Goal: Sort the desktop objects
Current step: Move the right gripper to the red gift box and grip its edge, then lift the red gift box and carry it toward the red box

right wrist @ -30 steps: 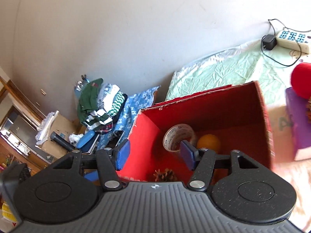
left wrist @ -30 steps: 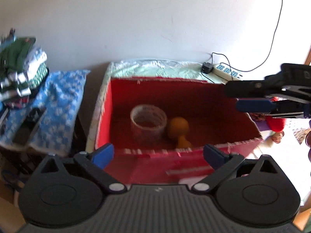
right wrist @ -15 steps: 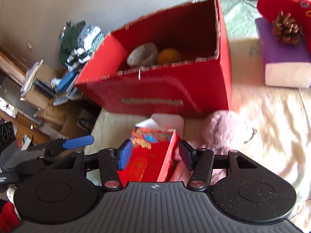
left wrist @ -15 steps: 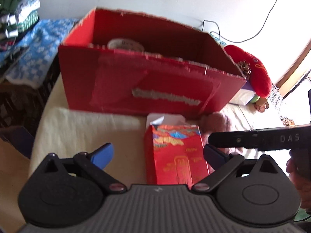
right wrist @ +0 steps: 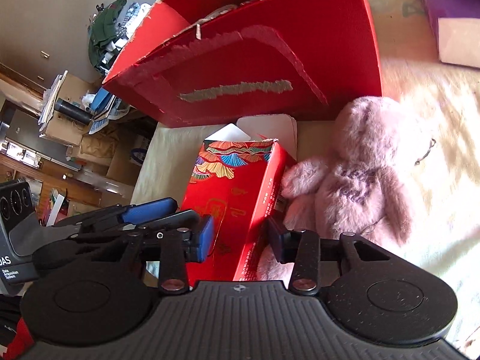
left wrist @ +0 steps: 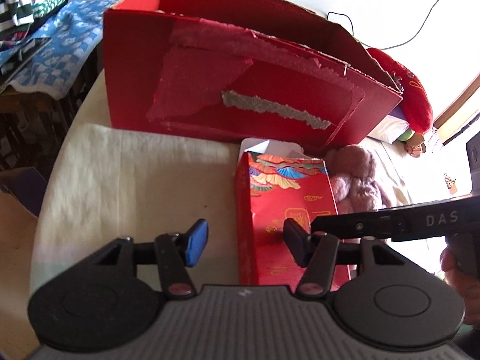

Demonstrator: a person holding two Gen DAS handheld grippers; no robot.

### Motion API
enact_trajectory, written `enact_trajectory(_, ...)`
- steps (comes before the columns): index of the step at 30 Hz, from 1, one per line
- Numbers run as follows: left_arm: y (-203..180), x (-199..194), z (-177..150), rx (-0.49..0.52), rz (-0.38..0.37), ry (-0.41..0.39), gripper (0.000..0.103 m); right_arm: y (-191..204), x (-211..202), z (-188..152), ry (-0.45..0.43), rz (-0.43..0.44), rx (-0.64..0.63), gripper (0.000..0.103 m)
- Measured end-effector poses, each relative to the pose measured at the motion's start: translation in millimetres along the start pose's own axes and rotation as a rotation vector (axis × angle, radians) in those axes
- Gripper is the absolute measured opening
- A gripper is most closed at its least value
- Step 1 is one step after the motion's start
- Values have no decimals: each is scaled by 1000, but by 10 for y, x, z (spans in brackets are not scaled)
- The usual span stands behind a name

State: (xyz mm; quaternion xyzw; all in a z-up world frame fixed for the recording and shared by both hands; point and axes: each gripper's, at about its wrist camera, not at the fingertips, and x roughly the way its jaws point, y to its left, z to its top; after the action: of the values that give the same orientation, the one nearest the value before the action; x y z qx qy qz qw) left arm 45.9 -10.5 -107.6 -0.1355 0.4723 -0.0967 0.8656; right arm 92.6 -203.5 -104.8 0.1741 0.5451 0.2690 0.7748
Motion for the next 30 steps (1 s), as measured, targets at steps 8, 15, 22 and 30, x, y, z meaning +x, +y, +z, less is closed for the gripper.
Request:
enact_trajectory(8, 355, -65, 62, -32, 14, -18, 74, 307, -88, 18, -59, 43, -72, 45)
enact_trajectory(15, 593, -37, 77, -15, 130, 19, 58, 570, -22, 85, -98, 165, -99, 43)
enact_trajectory(22, 681, -64, 122, 1, 136, 25, 60, 726, 224, 227, -124, 256, -82, 44)
enact_trajectory(30, 759, -96, 174, 28, 155, 33, 62, 733, -263, 315, -326, 227, -116, 56)
